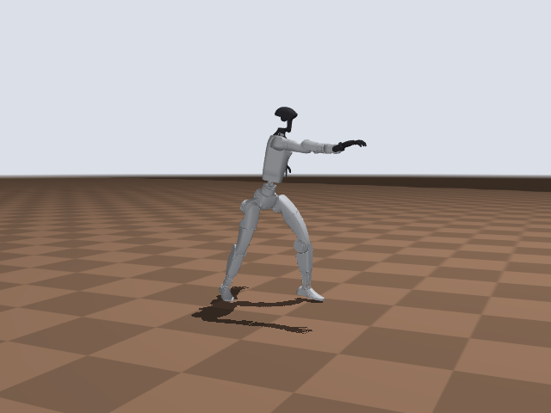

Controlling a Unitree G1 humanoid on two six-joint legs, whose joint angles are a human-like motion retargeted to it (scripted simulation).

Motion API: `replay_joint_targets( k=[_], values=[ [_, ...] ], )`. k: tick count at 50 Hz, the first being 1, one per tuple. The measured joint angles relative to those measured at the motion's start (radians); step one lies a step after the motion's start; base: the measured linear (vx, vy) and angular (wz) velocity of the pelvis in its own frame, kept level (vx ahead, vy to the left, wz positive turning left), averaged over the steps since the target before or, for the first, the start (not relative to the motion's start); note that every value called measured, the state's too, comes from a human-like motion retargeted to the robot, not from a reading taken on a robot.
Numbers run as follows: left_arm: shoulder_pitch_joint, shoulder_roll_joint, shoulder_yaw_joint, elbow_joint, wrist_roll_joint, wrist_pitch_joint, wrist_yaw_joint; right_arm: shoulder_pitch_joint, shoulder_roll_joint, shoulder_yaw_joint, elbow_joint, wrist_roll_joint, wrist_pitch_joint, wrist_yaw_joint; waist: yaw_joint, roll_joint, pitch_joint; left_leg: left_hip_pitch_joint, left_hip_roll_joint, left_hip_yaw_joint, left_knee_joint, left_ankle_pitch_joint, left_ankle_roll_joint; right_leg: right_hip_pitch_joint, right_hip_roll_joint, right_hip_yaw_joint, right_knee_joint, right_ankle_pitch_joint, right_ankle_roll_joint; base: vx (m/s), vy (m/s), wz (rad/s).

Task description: Kungfu

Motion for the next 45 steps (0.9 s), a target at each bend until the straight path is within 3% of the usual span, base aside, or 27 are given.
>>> replay_joint_targets(
  k=[2, 3, 6, 8, 10, 12, 15, 19, 22, 27, 30, 37, 42, 45],
  values=[
    [0.077, -0.038, 0.087, 0.000, -0.097, -0.098, 0.064, 0.016, 0.003, 0.005, 0.001, -0.052, -0.084, -0.056, 0.001, -0.018, -0.005, -0.004, 0.001, 0.021, -0.004, -0.003, 0.006, -0.011, -0.018, -0.013, -0.003, -0.007, 0.001, -0.02, -0.04, 0.06],
    [0.108, -0.051, 0.127, 0.000, -0.122, -0.134, 0.094, 0.022, -0.003, 0.012, 0.003, -0.044, -0.081, -0.008, 0.003, -0.027, 0.000, -0.003, -0.001, 0.029, -0.005, -0.006, 0.007, -0.012, -0.024, -0.016, -0.005, -0.011, 0.001, 0.03, -0.13, 0.26],
    [0.168, -0.063, 0.198, 0.000, -0.139, -0.131, 0.123, 0.048, 0.009, -0.023, -0.004, -0.042, 0.018, 0.064, -0.022, -0.049, -0.002, 0.003, -0.025, 0.025, -0.010, -0.010, -0.009, -0.010, -0.034, -0.025, 0.001, -0.010, 0.006, 0.14, -0.13, 0.43],
    [0.185, -0.065, 0.211, 0.000, -0.127, -0.145, 0.105, 0.063, 0.013, -0.023, -0.016, -0.062, 0.020, 0.071, -0.047, -0.052, -0.014, 0.006, -0.054, 0.035, -0.025, 0.013, -0.015, -0.014, -0.054, -0.037, 0.007, -0.001, 0.019, 0.14, 0.12, 0.40],
    [0.172, -0.066, 0.219, 0.000, -0.109, -0.178, 0.121, 0.073, 0.024, -0.019, -0.023, -0.096, -0.033, 0.055, -0.068, -0.049, -0.031, 0.003, -0.064, 0.047, -0.026, 0.028, -0.015, -0.018, -0.064, -0.041, 0.008, 0.009, 0.023, 0.10, 0.14, 0.12],
    [0.137, -0.057, 0.209, -0.013, -0.110, -0.231, 0.171, 0.079, 0.035, -0.013, -0.032, -0.114, -0.082, 0.033, -0.081, -0.046, -0.041, 0.001, -0.066, 0.046, -0.020, 0.027, -0.015, -0.017, -0.067, -0.037, 0.008, 0.025, 0.022, 0.16, 0.03, -0.17],
    [0.063, -0.049, 0.152, -0.125, -0.140, -0.311, 0.260, 0.085, 0.048, -0.012, -0.052, -0.118, -0.087, 0.025, -0.084, -0.046, -0.041, 0.005, -0.066, 0.025, 0.002, 0.002, -0.015, -0.007, -0.067, -0.031, 0.004, 0.058, 0.019, 0.16, -0.03, -0.37],
    [-0.074, -0.035, 0.025, -0.321, -0.167, -0.405, 0.415, 0.087, 0.071, 0.008, -0.113, -0.137, -0.113, 0.058, -0.100, -0.039, -0.049, 0.010, -0.052, 0.020, 0.016, -0.033, -0.015, -0.019, -0.071, -0.015, 0.002, 0.117, 0.011, 0.11, -0.01, -0.57],
    [-0.202, -0.025, -0.111, -0.506, -0.200, -0.470, 0.447, 0.081, 0.088, 0.032, -0.175, -0.143, -0.141, 0.102, -0.112, -0.029, -0.047, 0.015, -0.036, 0.023, 0.019, -0.045, -0.015, -0.034, -0.075, -0.002, -0.001, 0.157, 0.003, 0.02, -0.03, -0.66],
    [-0.504, -0.022, -0.454, -0.864, -0.311, -0.540, 0.321, 0.085, 0.142, 0.095, -0.326, -0.107, -0.160, 0.222, -0.132, -0.001, -0.059, 0.020, 0.007, 0.033, 0.037, -0.062, -0.013, -0.062, -0.089, -0.012, -0.008, 0.208, -0.001, -0.04, -0.01, -0.90],
    [-0.695, -0.037, -0.677, -1.044, -0.280, -0.581, 0.261, 0.092, 0.197, 0.162, -0.434, -0.086, -0.171, 0.316, -0.157, 0.030, -0.078, 0.027, 0.035, 0.048, 0.042, -0.071, -0.009, -0.093, -0.104, -0.020, -0.002, 0.226, -0.003, -0.13, 0.08, -1.18],
    [-0.975, -0.121, -1.124, -1.182, -0.146, -0.663, 0.109, 0.123, 0.342, 0.334, -0.703, -0.095, -0.272, 0.322, -0.224, 0.130, -0.094, 0.082, 0.145, 0.141, 0.041, -0.091, -0.006, -0.195, -0.153, -0.063, 0.008, 0.242, 0.012, -0.27, 0.03, -1.66],
    [-0.991, -0.148, -1.218, -1.201, -0.141, -0.727, 0.011, 0.179, 0.411, 0.371, -0.830, -0.179, -0.369, 0.246, -0.280, 0.165, -0.091, 0.158, 0.251, 0.306, 0.027, -0.091, 0.003, -0.319, -0.192, -0.018, 0.025, 0.250, -0.017, -0.32, -0.13, -2.01],
    [-0.942, -0.139, -1.210, -1.238, -0.175, -0.742, 0.006, 0.204, 0.397, 0.390, -0.842, -0.255, -0.377, 0.178, -0.284, 0.175, -0.095, 0.225, 0.315, 0.426, -0.021, -0.062, -0.010, -0.468, -0.216, 0.048, 0.117, 0.235, -0.100, -0.40, -0.21, -2.41]
  ],
)
